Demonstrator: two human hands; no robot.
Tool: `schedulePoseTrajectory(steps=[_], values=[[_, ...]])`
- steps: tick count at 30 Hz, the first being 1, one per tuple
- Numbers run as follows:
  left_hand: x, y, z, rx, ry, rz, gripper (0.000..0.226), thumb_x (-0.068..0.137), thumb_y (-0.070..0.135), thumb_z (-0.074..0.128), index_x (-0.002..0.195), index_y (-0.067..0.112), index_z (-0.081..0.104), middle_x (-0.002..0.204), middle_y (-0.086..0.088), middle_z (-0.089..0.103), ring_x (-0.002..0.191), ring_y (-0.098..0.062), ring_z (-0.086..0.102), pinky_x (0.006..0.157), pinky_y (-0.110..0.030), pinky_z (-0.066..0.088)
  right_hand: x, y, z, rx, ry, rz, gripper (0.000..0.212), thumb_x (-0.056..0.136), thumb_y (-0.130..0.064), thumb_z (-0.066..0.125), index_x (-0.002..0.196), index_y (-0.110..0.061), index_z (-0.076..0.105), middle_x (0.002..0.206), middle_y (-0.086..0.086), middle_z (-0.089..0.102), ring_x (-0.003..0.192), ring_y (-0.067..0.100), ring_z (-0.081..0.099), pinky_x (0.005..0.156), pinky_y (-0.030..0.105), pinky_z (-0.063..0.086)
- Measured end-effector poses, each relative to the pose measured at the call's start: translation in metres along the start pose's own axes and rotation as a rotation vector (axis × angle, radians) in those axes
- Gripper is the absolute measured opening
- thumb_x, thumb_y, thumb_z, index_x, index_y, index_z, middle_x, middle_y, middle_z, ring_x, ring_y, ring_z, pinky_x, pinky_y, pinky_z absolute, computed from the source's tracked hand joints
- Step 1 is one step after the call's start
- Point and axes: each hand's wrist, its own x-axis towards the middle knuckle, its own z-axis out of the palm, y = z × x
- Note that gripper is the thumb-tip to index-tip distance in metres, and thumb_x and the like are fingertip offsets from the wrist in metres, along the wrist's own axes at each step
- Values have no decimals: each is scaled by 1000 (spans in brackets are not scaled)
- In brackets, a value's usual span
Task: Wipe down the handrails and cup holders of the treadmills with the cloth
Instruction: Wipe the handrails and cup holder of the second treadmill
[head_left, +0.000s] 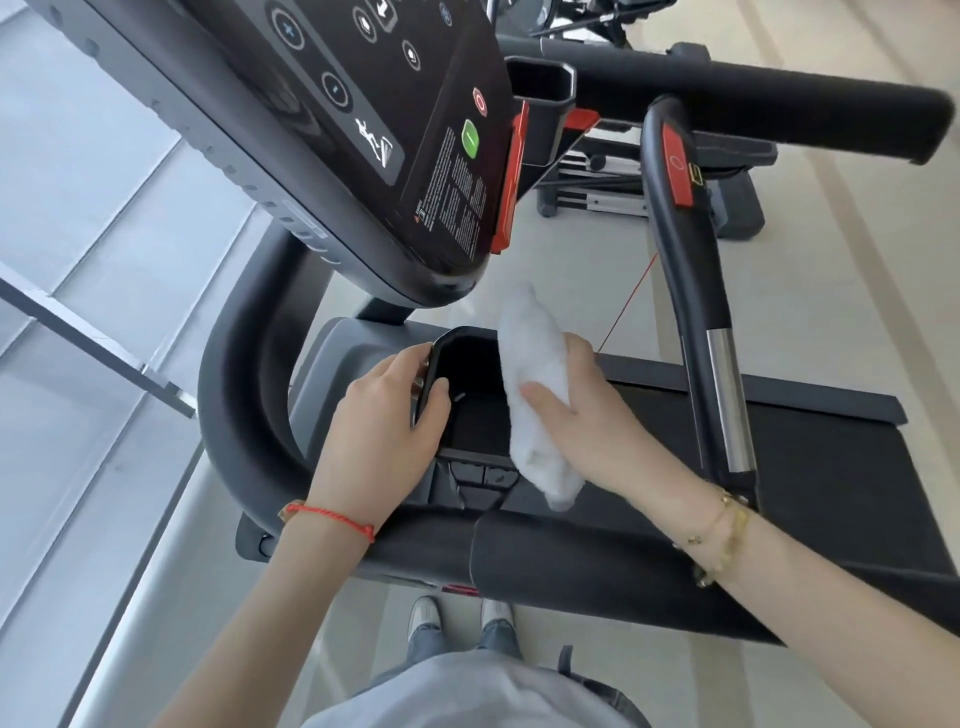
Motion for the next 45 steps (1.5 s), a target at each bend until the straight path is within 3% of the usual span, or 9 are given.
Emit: schedulePoseTrajectory(steps=[3, 8, 15, 21, 26, 32, 37, 40, 45], values=[[0, 0, 0, 11, -4, 2, 36, 95, 29, 55, 129, 19, 58, 102, 8, 65, 87, -11, 63, 77, -21, 41, -4, -3, 5, 76, 22, 39, 56, 100, -37, 45, 146, -25, 17, 133, 2, 46, 115, 21, 51, 96, 39, 45], [0, 0, -1, 9, -21, 1, 34, 95, 29, 55, 127, 20, 59, 99, 5, 67, 84, -13, 62, 74, -25, 44, 23, -22, -19, 21, -80, 35, 45, 100, -42, 46, 137, -18, 38, 125, 4, 56, 112, 22, 55, 99, 45, 47], [0, 0, 0, 16, -29, 6, 38, 95, 29, 55, 131, 16, 57, 103, 3, 65, 82, -12, 61, 72, -21, 39, -19, -4, 8, 97, -6, 103, 59, 101, -37, 44, 148, -21, 11, 132, 6, 48, 116, 24, 52, 102, 42, 44], [1, 0, 0, 20, -42, 23, 40, 96, 27, 54, 133, 13, 55, 106, 0, 66, 79, -9, 57, 74, -20, 37, 12, -27, -8, 66, 34, 103, 48, 101, -38, 45, 136, -7, 35, 123, 11, 56, 109, 26, 57, 97, 46, 48], [1, -1, -1, 9, -43, 29, 39, 95, 27, 55, 132, 14, 56, 102, 0, 66, 82, -14, 59, 74, -23, 40, -10, -12, 5, 8, 38, 93, 50, 101, -37, 44, 138, -11, 24, 115, 12, 57, 100, 27, 59, 91, 47, 49], [-1, 0, -4, 21, -34, 10, 43, 96, 28, 53, 137, 14, 53, 106, -4, 67, 94, -22, 63, 80, -33, 51, 16, -8, -7, -59, 19, -41, 45, 101, -39, 45, 136, -13, 33, 115, 7, 56, 100, 23, 57, 75, 31, 46], [-1, 4, -5, 14, -31, -13, 45, 97, 29, 52, 139, 15, 52, 113, -4, 67, 101, -23, 63, 88, -41, 53, 47, -11, -25, -238, -161, -279, 51, 100, -32, 49, 143, -34, 23, 130, -6, 44, 114, 19, 49, 91, 35, 40], [-1, 5, -5, 7, -15, -9, 43, 96, 27, 55, 137, 16, 55, 112, -3, 67, 99, -20, 64, 85, -34, 53, 56, -9, -24, -289, -165, -401, 43, 97, -28, 52, 133, -40, 33, 126, -17, 44, 106, 7, 46, 83, 30, 40], [-1, 6, -5, 13, -15, -32, 42, 95, 29, 55, 136, 19, 56, 109, 1, 67, 97, -15, 64, 84, -26, 50, 74, -13, -25, -366, -259, -424, 35, 97, -36, 53, 130, -36, 46, 111, -15, 58, 99, 14, 54, 78, 29, 40]])
